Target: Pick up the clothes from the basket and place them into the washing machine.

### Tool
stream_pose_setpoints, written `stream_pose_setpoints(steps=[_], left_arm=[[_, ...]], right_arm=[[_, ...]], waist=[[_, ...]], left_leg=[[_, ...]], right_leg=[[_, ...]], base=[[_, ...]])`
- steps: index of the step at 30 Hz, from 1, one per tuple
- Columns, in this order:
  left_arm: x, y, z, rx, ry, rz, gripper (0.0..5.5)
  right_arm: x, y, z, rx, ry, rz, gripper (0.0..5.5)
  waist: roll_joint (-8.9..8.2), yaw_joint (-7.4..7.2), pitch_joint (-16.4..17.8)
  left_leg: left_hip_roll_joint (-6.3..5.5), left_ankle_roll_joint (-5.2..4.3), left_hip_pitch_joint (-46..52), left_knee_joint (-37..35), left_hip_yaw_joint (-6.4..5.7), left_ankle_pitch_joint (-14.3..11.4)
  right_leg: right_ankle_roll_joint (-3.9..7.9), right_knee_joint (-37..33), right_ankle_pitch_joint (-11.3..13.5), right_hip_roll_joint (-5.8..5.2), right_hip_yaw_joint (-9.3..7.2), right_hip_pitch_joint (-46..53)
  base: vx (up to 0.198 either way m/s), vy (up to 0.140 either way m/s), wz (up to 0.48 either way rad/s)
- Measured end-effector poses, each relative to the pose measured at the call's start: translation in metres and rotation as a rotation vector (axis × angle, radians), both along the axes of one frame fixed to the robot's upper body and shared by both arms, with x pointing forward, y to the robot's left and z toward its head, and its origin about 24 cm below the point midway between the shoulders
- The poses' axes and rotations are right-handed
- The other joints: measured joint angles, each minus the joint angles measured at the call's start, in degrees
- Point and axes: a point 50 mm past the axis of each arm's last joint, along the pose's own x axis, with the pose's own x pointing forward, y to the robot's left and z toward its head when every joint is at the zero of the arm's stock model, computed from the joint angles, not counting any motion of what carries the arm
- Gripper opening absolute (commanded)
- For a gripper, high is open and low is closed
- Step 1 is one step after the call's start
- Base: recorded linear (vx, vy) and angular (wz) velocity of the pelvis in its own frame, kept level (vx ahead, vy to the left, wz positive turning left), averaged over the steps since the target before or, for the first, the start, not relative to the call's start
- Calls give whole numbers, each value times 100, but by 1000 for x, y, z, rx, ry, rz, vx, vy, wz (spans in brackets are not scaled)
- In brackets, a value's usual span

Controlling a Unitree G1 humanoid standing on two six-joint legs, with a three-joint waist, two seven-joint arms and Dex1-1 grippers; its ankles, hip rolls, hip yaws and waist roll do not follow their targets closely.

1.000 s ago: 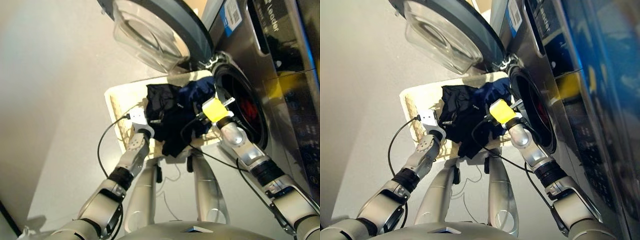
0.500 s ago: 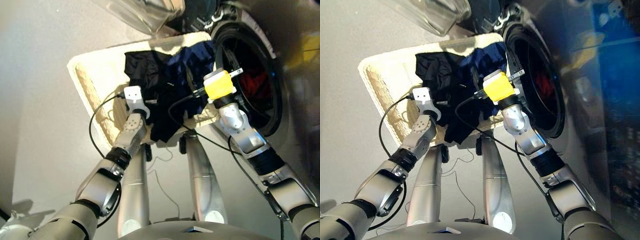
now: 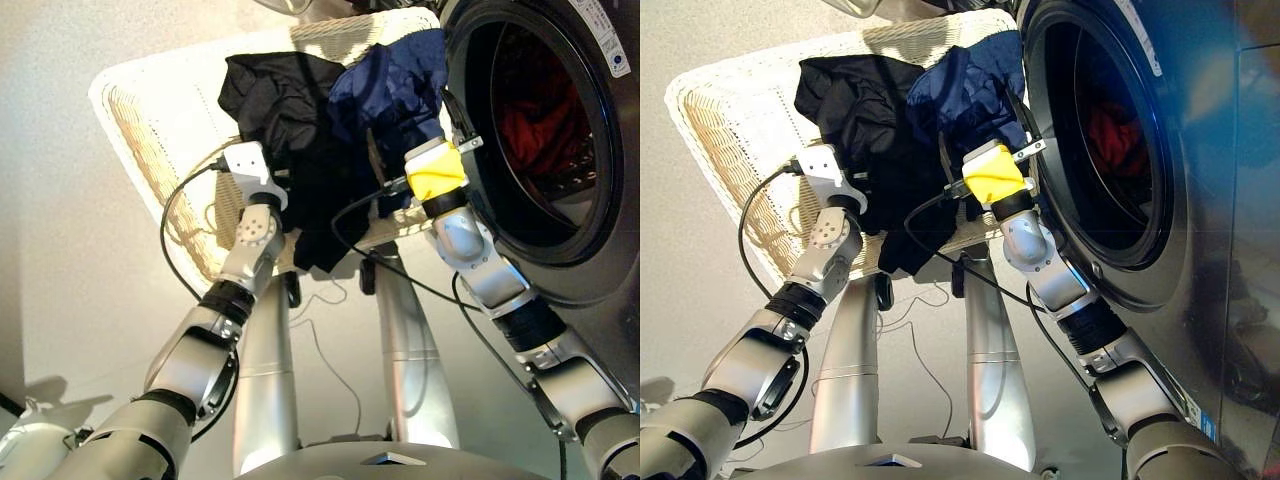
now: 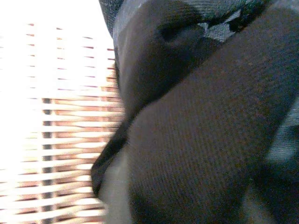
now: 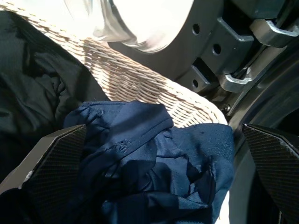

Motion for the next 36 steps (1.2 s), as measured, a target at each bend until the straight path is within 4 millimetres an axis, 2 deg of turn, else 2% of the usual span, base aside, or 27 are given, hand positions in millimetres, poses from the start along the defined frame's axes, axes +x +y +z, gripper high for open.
stream_pose_setpoints(steps=[5,10,12,17,22,25,30,36], left_arm=[[-3,6,-14,1,65,-16,0],[-18,8,-45,-29,151,-70,0],[-25,8,-56,-56,177,-102,0],[-48,2,-68,-178,176,-209,0],[-62,-7,-66,-266,146,-308,0],[-67,-12,-66,-324,149,-331,0],[-75,-24,-54,-378,110,-414,0],[-83,-46,-44,-442,100,-528,0]], right_arm=[[-2,-5,-16,-22,61,-5,550],[-4,-21,-58,-83,214,-58,550],[-6,-26,-73,-132,266,-67,550],[-10,-35,-113,-362,379,-81,550],[-13,-34,-121,-459,401,-56,550],[-14,-24,-125,-522,405,-6,550],[-17,-6,-129,-623,389,79,550],[-21,9,-134,-652,398,148,550]], waist=[[-11,-23,9],[-12,-25,18],[-11,-19,20],[20,88,33],[132,200,43],[197,332,45],[328,356,-6],[494,395,-91]], left_leg=[[-4,16,465,-178,112,11],[-8,2,1577,-700,122,64],[-33,3,2110,-1059,126,163],[-82,-7,3487,-2002,73,433],[-84,-2,4391,-2445,-75,560],[-74,-1,4816,-2543,-84,574],[-89,5,5145,-2630,-190,616],[-79,-7,5219,-2667,-197,664]], right_leg=[[2,-69,6,-4,95,375],[-17,-403,20,1,83,1399],[-20,-590,24,-18,61,1852],[-12,-1007,-10,-61,-57,3004],[11,-1260,-53,-76,-215,3872],[13,-1329,-70,-70,-235,4301],[64,-1326,-134,-104,-310,4634],[38,-1314,-120,-96,-324,4694]], base=[[0,0,0],[23,-7,-48],[-27,-21,-35],[-12,-5,-1],[0,0,0],[0,0,0],[0,0,0],[0,0,0]])
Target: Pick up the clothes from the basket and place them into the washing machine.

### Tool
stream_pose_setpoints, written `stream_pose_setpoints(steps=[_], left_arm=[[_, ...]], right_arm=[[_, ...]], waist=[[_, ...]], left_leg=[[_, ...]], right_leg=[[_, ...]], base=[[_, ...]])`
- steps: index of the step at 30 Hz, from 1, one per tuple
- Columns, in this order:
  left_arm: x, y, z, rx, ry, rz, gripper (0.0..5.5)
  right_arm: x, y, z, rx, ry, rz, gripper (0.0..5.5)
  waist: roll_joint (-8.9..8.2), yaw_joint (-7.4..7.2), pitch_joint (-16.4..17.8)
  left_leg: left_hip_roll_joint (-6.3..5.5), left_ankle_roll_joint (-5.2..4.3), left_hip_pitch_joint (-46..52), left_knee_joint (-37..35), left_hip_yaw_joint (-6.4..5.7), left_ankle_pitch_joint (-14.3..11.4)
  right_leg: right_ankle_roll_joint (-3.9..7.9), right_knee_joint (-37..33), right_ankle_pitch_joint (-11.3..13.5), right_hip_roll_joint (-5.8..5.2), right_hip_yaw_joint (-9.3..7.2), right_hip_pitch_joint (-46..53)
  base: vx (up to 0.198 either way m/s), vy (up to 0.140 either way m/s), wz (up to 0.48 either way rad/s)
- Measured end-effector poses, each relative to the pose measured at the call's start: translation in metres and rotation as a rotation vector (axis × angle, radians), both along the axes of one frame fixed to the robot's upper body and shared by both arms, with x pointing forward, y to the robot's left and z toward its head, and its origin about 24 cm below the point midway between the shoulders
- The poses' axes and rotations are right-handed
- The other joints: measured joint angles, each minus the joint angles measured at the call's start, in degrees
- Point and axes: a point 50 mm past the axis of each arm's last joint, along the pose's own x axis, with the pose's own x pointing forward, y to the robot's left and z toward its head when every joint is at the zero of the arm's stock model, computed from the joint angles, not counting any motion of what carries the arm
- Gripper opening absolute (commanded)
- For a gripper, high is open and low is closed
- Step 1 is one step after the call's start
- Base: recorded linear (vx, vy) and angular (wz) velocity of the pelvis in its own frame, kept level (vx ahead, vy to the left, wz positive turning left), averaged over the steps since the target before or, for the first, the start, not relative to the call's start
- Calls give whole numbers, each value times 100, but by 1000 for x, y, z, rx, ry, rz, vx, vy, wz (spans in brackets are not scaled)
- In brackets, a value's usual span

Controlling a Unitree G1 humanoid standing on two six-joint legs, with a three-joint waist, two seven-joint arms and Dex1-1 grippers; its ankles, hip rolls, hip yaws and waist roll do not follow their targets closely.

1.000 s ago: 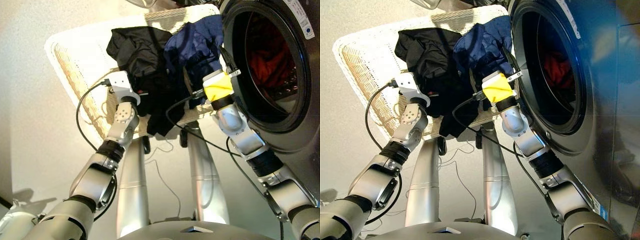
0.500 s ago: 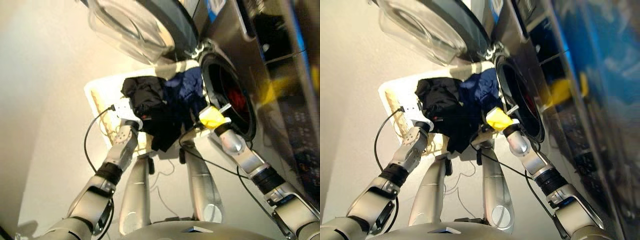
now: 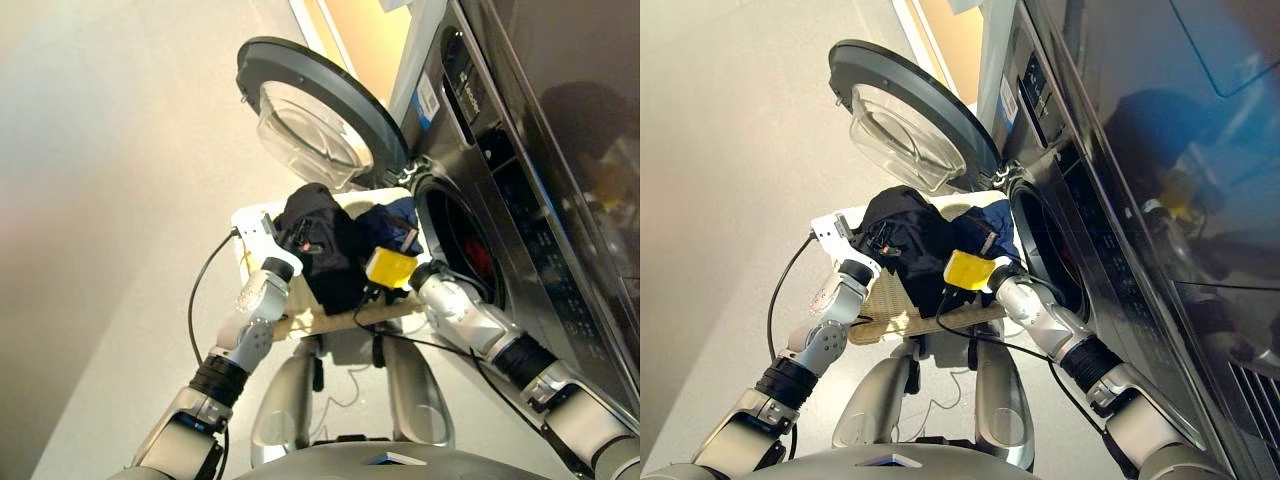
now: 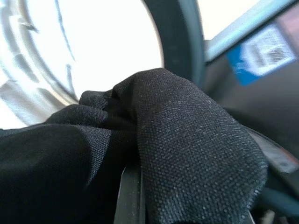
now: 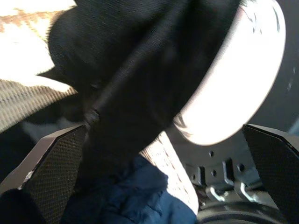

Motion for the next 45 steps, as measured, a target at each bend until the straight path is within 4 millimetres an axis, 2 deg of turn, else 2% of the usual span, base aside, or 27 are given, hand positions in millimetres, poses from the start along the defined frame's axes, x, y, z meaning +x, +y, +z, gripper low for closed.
stream_pose_setpoints(steps=[5,8,13,14,15,19,26,27,28,34,39,42,45], left_arm=[[-10,-21,12,-55,-25,-106,0],[-14,-28,20,-99,-36,-149,0],[-23,-34,36,-151,-72,-227,0],[-25,-37,37,-162,-73,-240,0],[-26,-38,39,-165,-79,-249,0],[-29,-38,47,-188,-100,-265,0],[-28,-39,49,-194,-99,-265,0],[-28,-39,49,-194,-99,-264,157],[-28,-39,49,-196,-98,-263,550],[-31,-34,50,-210,-103,-250,550],[-31,-10,37,-210,-69,-155,550],[-33,11,21,-189,-34,-117,550],[-41,25,-11,-171,88,-119,550]], right_arm=[[7,18,4,20,-13,24,550],[9,21,6,37,-26,16,550],[26,21,11,16,-72,-48,550],[29,18,13,13,-89,-68,190],[31,17,16,23,-113,-92,0],[37,15,23,70,-157,-166,0],[38,16,26,100,-189,-200,0],[38,16,26,102,-190,-202,0],[38,16,26,106,-195,-207,0],[38,6,24,165,-186,-283,0],[37,-10,19,212,-174,-377,0],[36,-21,14,237,-166,-443,0],[33,-29,7,232,-146,-486,0]], waist=[[103,19,-54],[183,74,-104],[282,108,-167],[290,110,-173],[294,115,-175],[303,131,-181],[318,131,-214],[318,127,-214],[319,125,-216],[318,165,-285],[321,213,-295],[345,255,-331],[374,269,-372]], left_leg=[[9,-12,-8,7,-17,13],[9,-12,-50,8,-25,12],[-1,-25,-248,53,-71,21],[0,-25,-254,52,-94,21],[-1,-26,-273,52,-108,21],[-6,-28,-322,52,-115,23],[-8,-28,-378,60,-126,23],[-9,-28,-378,60,-126,23],[-9,-28,-379,60,-126,23],[-15,-28,-466,66,-113,23],[-15,-28,-478,64,-82,23],[-17,-27,-506,64,-37,22],[-29,-26,-558,65,-24,21]], right_leg=[[-11,18,-2,6,-5,-4],[-16,23,-9,5,-11,-39],[-40,113,-27,-15,-58,-233],[-46,117,-33,-17,-71,-237],[-52,119,-34,-19,-80,-253],[-72,121,-21,-24,-83,-301],[-71,121,-22,-26,-92,-348],[-72,121,-21,-26,-92,-348],[-72,121,-21,-26,-92,-349],[-71,138,-21,-28,-78,-453],[-71,152,-22,-26,-51,-487],[-33,175,-50,-26,-33,-539],[-29,198,-55,-34,-20,-600]], base=[[0,0,0],[0,0,0],[0,0,0],[0,0,0],[0,0,0],[0,0,0],[0,0,0],[0,0,0],[0,0,0],[0,0,0],[0,0,0],[0,0,0],[0,0,0]])
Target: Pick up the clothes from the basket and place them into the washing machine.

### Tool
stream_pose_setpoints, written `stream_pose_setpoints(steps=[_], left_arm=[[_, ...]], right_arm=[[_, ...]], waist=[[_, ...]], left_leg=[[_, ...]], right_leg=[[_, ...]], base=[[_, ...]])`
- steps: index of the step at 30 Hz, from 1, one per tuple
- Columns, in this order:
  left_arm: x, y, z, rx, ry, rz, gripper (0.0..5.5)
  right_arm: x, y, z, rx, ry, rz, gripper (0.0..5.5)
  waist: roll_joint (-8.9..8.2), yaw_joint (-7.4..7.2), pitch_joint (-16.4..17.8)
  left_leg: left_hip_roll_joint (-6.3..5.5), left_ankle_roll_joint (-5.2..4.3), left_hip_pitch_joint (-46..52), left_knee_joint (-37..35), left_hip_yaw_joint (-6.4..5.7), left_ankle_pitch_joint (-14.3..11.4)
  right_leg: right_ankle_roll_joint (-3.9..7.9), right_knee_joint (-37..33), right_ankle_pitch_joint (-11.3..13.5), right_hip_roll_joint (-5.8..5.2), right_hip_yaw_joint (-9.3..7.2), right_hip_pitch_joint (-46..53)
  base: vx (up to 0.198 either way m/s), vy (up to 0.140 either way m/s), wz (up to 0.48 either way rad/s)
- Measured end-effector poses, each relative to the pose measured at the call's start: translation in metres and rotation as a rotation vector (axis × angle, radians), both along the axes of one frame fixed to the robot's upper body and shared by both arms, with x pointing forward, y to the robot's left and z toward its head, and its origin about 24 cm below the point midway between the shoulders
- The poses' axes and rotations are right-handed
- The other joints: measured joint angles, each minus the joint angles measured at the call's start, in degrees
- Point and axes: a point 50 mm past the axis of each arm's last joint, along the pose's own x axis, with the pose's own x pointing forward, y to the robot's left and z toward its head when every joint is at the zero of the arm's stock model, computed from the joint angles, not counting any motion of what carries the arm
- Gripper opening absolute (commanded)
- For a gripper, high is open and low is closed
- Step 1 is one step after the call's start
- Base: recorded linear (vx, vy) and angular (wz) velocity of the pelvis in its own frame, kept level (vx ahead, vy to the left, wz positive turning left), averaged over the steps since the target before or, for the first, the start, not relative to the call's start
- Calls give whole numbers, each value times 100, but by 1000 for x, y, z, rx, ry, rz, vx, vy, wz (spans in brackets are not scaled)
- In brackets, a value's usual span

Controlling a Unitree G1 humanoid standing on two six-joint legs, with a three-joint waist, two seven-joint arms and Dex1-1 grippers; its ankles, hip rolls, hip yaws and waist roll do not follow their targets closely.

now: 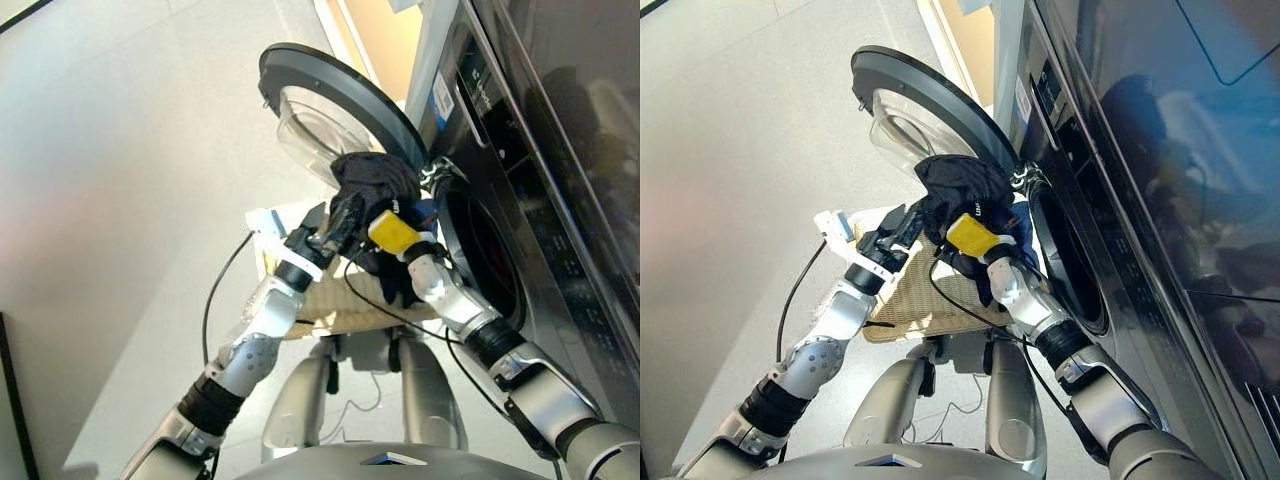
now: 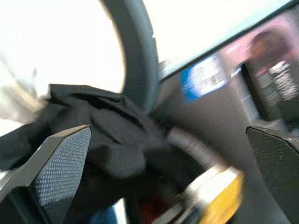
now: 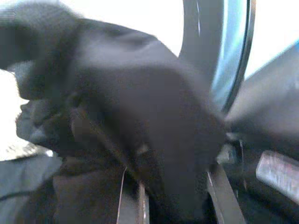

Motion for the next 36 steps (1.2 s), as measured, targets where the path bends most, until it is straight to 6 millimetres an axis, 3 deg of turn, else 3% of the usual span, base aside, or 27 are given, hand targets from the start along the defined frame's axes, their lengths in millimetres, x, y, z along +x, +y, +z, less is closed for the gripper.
stream_pose_setpoints(steps=[2,4,6,9,12,18,22,28,32,36], left_arm=[[-5,15,-26,18,89,44,550],[-12,42,-50,42,184,202,550],[-17,63,-63,93,243,341,550],[-16,75,-74,191,279,443,550],[-14,71,-76,280,275,452,550],[2,47,-71,316,258,456,550],[10,43,-63,319,227,454,550],[17,45,-56,354,194,454,550],[19,45,-54,366,185,458,550],[21,44,-52,369,179,451,550]], right_arm=[[-2,-7,-6,12,24,-35,0],[-7,-15,-15,30,52,-73,0],[-12,-29,-24,67,91,-134,0],[-14,-44,-26,91,104,-183,0],[-12,-50,-23,160,92,-230,0],[-10,-57,-25,609,116,-411,0],[10,-66,-1,826,43,-472,0],[42,-83,66,1133,-153,-479,0],[49,-91,90,1290,-239,-499,0],[52,-104,110,1458,-322,-536,0]], waist=[[23,8,-80],[65,20,-97],[84,81,-104],[130,160,-102],[135,136,-102],[233,127,3],[287,121,198],[328,153,498],[361,143,593],[367,143,599]], left_leg=[[-5,1,-89,4,10,1],[-6,1,-188,20,7,3],[-5,1,-256,35,4,3],[-32,4,-338,85,-36,3],[-70,25,-488,98,-10,20],[-116,22,-1022,281,10,38],[-156,17,-1423,543,36,-8],[-161,12,-2346,1544,162,-338],[-151,35,-2698,1940,265,-475],[-153,63,-2900,2123,448,-519]], right_leg=[[1,18,-2,-6,13,-104],[0,31,-1,-7,13,-194],[-3,44,-3,-10,6,-269],[0,96,-25,-45,-26,-331],[10,177,-35,-76,2,-517],[-41,369,3,-124,30,-1054],[0,622,-52,-152,102,-1470],[-59,1269,-147,-170,237,-2279],[-68,1531,-174,-148,370,-2618],[-43,1652,-153,-109,586,-2887]], base=[[0,0,0],[0,0,0],[0,0,0],[0,0,0],[0,0,0],[0,0,0],[-13,-8,8],[0,0,0],[0,0,0],[0,0,0]])
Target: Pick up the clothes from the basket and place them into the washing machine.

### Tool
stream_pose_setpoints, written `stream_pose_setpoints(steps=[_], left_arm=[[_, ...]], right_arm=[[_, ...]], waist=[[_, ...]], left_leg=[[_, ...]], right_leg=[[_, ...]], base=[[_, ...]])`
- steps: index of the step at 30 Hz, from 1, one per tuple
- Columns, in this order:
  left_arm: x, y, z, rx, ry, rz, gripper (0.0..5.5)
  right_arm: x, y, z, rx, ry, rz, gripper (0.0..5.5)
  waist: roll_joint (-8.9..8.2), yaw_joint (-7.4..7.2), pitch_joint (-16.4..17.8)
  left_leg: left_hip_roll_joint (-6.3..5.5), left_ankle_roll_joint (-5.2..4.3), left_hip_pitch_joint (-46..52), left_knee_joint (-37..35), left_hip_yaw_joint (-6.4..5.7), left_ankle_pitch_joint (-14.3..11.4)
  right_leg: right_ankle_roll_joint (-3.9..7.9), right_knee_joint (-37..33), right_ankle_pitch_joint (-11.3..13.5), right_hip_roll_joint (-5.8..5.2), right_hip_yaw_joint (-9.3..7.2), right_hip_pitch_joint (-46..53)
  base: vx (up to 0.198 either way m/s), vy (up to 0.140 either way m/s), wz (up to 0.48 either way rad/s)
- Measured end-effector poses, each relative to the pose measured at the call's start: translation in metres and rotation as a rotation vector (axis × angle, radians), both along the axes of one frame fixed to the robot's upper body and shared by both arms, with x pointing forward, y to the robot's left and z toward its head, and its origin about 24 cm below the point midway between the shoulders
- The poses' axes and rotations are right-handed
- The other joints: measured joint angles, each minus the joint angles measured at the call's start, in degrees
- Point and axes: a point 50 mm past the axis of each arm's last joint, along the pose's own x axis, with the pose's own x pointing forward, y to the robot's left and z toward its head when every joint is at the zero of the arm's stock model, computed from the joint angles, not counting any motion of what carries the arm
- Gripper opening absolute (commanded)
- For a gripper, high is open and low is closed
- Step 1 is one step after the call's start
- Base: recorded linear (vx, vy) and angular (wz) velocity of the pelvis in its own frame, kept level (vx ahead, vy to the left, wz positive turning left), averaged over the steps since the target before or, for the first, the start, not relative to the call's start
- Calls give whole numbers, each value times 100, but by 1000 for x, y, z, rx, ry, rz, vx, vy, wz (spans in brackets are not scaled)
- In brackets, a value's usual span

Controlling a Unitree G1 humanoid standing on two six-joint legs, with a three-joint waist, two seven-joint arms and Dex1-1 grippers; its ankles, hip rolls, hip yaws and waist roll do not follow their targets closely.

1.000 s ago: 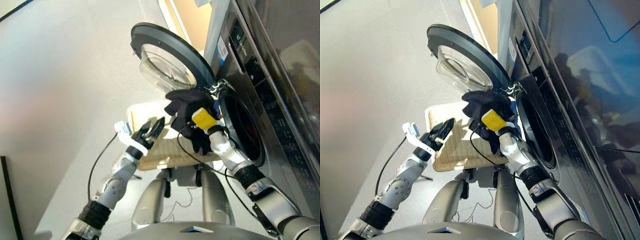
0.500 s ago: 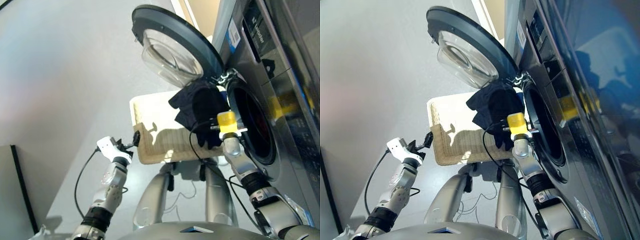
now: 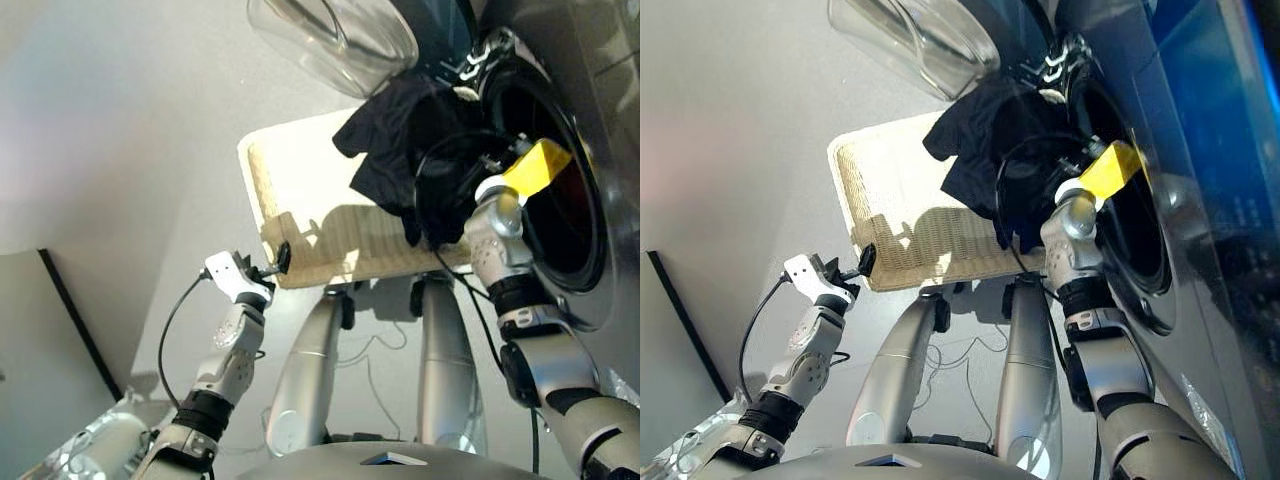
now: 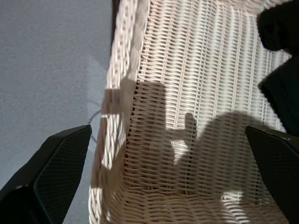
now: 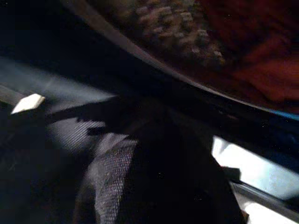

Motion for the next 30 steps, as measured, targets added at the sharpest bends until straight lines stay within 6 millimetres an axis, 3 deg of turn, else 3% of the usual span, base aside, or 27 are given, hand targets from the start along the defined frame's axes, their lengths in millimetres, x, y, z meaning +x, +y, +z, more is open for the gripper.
stream_pose_setpoints(steps=[4,7,12,13,14,17,20,24,27,29,30], left_arm=[[-1,-5,-2,4,8,-22,550],[0,-7,-3,9,11,-37,550],[3,-5,-2,18,6,-36,550],[4,-5,-2,19,4,-36,550],[4,-5,-2,19,4,-36,550],[6,-4,0,22,-7,-32,550],[5,-1,-1,24,-9,-22,550],[5,-1,0,20,-18,-31,550],[5,4,1,18,-22,-15,550],[3,8,-1,23,-18,-11,550],[3,9,-2,27,-16,-11,550]], right_arm=[[-5,-21,28,83,-115,-132,0],[-14,-41,42,177,-198,-274,0],[-29,-68,48,242,-236,-441,0],[-29,-69,44,234,-221,-446,216],[-29,-69,40,234,-203,-449,550],[-24,-71,17,37,-67,-338,550],[-18,-55,-8,-121,47,-145,550],[-15,-31,-29,-328,143,93,550],[-15,-12,-47,-469,212,248,550],[-15,-1,-56,-545,244,337,550],[-15,6,-58,-619,263,390,550]], waist=[[36,11,36],[46,104,39],[56,128,43],[61,116,46],[61,107,46],[56,50,47],[43,-138,42],[6,-250,38],[-73,-335,4],[-221,-306,-65],[-253,-307,-80]], left_leg=[[2,43,-71,80,122,-52],[3,66,-48,68,196,-75],[-12,117,-36,60,221,-109],[-8,124,-9,56,218,-113],[-12,127,31,35,219,-117],[-17,133,218,-72,218,-99],[-24,136,280,-169,203,-98],[-10,132,349,-247,179,-94],[-6,87,413,-268,19,-79],[-2,55,430,-332,-29,-56],[1,33,429,-336,-109,-42]], right_leg=[[53,18,38,52,188,-101],[84,-35,76,83,291,-103],[137,-86,121,87,322,-65],[157,-117,123,88,314,-22],[160,-157,125,89,345,26],[176,-258,136,78,331,221],[197,-289,119,70,307,281],[195,-344,115,77,257,356],[159,-351,63,57,104,470],[128,-349,43,57,44,474],[115,-360,35,47,-4,507]], base=[[41,22,-93],[40,14,-187],[-23,0,-10],[0,0,0],[0,0,0],[26,-9,-19],[-9,-18,-2],[-16,-48,9],[-7,-61,173],[2,-57,156],[8,-50,214]])
